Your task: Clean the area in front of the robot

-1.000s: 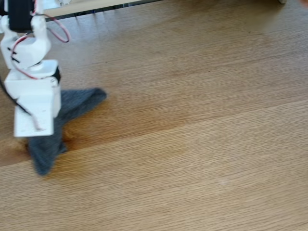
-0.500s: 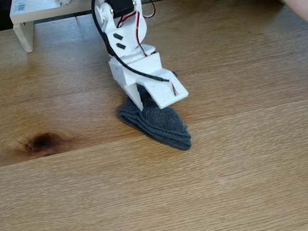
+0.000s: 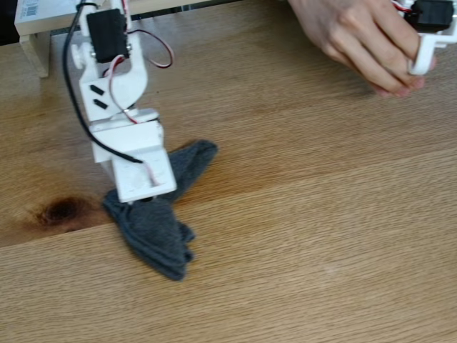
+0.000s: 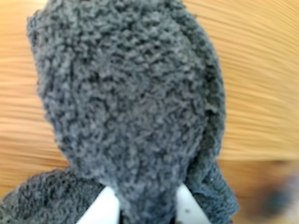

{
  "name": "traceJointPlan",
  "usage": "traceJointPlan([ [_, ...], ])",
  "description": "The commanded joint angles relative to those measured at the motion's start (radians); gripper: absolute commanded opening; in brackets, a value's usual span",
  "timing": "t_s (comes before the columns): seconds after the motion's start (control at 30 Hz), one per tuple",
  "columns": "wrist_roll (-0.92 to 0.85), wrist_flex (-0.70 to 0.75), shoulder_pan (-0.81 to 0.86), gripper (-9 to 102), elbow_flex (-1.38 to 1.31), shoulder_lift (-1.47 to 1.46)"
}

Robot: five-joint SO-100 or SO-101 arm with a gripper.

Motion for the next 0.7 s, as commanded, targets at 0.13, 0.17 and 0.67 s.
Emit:
traceJointPlan([
  [0.13,-0.083,0.146,0.288,0,-0.017,0.066],
  [0.17,-0.083,0.210,0.296,0,-0.017,0.087],
  [0.67,-0.618,0.827,0.592,0,0.118,0.742],
])
